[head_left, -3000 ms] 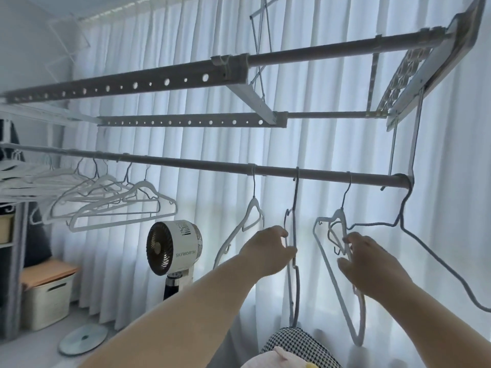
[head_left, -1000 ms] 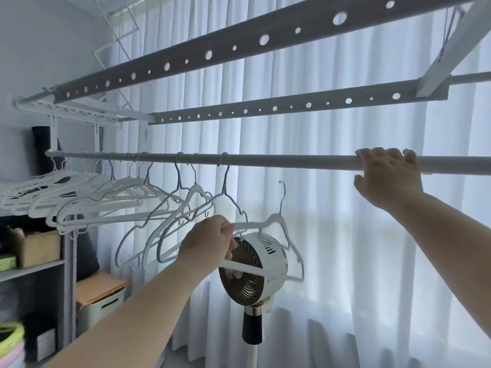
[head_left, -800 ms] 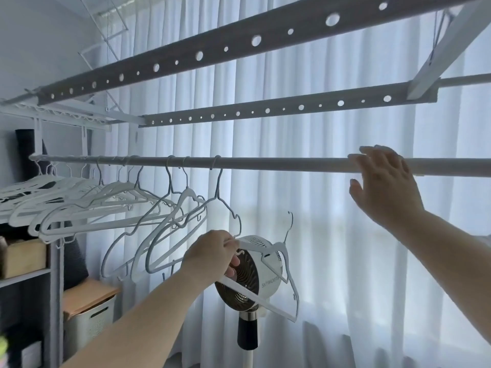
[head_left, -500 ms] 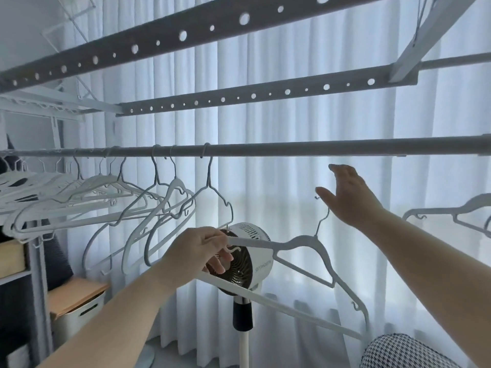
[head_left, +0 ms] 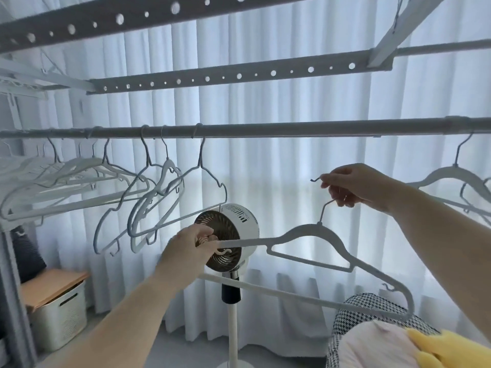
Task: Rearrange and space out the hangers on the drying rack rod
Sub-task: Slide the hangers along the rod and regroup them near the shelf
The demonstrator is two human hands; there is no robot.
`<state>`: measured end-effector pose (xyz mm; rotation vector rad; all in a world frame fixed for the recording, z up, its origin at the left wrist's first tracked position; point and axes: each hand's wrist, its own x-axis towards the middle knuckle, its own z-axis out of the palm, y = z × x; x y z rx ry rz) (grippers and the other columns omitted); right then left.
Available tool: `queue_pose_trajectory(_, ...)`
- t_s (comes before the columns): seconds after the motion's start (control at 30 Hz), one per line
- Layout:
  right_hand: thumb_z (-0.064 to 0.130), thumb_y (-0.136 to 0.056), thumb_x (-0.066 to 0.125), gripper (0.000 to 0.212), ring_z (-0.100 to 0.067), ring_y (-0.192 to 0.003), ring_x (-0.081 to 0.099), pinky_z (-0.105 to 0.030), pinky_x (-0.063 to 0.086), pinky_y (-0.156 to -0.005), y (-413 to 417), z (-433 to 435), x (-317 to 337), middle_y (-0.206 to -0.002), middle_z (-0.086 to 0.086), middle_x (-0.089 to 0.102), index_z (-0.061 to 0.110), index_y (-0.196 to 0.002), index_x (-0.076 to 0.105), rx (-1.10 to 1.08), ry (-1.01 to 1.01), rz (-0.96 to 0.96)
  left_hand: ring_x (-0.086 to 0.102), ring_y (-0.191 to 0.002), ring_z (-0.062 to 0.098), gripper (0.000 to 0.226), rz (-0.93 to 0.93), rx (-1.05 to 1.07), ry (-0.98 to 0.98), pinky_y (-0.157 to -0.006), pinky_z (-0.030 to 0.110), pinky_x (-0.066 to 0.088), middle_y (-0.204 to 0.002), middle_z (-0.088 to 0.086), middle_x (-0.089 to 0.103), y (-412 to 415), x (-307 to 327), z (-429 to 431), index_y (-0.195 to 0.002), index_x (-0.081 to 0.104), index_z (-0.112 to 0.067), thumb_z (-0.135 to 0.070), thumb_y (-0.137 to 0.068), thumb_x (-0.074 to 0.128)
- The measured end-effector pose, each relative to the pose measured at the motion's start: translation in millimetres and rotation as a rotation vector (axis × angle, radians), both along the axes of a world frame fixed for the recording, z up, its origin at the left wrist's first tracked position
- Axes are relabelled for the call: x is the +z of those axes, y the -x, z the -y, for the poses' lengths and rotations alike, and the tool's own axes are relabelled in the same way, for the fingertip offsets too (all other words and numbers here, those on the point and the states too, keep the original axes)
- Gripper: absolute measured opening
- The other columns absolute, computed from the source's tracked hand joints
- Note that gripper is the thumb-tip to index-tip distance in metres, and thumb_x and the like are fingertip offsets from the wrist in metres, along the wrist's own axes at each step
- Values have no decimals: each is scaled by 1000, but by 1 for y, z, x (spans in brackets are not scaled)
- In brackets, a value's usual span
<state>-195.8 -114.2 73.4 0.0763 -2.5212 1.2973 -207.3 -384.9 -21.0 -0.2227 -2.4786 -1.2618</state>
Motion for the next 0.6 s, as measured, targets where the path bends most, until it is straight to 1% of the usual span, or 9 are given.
queue_pose_trajectory(0.07,17,-92,54,27,-13,-39,46,-16,37,-39,-7,7,2,-48,-1,52,10,-67,60,-27,-3,-25,42,-118,16,35,-12,-7,100,-98,29,35,-127,-1,47,-5,-2,-7,-123,51,-20,-23,-88,56)
queue_pose_trajectory(0.13,17,-91,54,27,-14,-39,46,-15,38,-35,-15,15,4,-49,-2,50,10,-66,59,-66,-20,-32,41,-110,10,38,-38,-55,56,-95,25,34,-134,-1,43,-11,1,-12,-126,48,-19,-23,-89,55)
queue_pose_trajectory(0.27,9,-89,55,25,-10,-32,50,-15,43,-35,-26,32,6,-47,-3,55,8,-65,56,-141,1,-26,46,-103,7,21,22,-213,-68,-77,19,38,-120,-2,53,-21,-2,-20,-108,52,-28,-25,-88,56)
queue_pose_trajectory(0.3,7,-89,54,24,-12,-38,53,-18,46,-41,-27,36,5,-53,-5,56,9,-65,54,-171,2,-18,49,-102,8,17,34,-243,-76,-73,18,39,-114,-3,56,-24,-3,-22,-104,52,-29,-26,-88,56)
queue_pose_trajectory(0.37,5,-88,54,23,-21,-58,55,-25,48,-58,-31,46,2,-68,-8,56,10,-66,52,-227,8,0,53,-93,7,20,52,-309,-87,-67,11,40,-100,-10,58,-30,-6,-25,-109,54,-23,-27,-89,54)
queue_pose_trajectory(0.4,4,-88,54,22,-24,-64,55,-26,49,-62,-34,51,0,-70,-9,57,10,-67,52,-228,40,6,54,-91,6,25,73,-344,-92,-66,8,40,-94,-14,56,-33,-7,-27,-113,53,-20,-28,-90,53)
queue_pose_trajectory(0.43,5,-88,54,19,-25,-64,56,-26,52,-63,-37,56,-1,-69,-9,59,8,-69,53,-210,102,13,56,-94,9,30,99,-379,-98,-69,11,42,-94,-15,55,-37,-8,-30,-118,52,-18,-31,-90,51)
queue_pose_trajectory(0.5,6,-90,53,15,-22,-51,57,-22,54,-57,-44,67,-3,-60,-9,61,3,-75,53,-158,273,27,57,-103,14,42,150,-438,-102,-74,20,43,-103,-10,56,-43,-11,-35,-124,47,-17,-40,-89,50)
queue_pose_trajectory(0.6,5,-91,52,17,-12,-32,56,-18,53,-43,-49,84,-5,-63,-13,57,0,-74,52,-80,413,-14,58,-104,14,65,223,-487,-81,-80,24,46,-111,-7,56,-50,-13,-40,-131,40,-21,-58,-79,53)
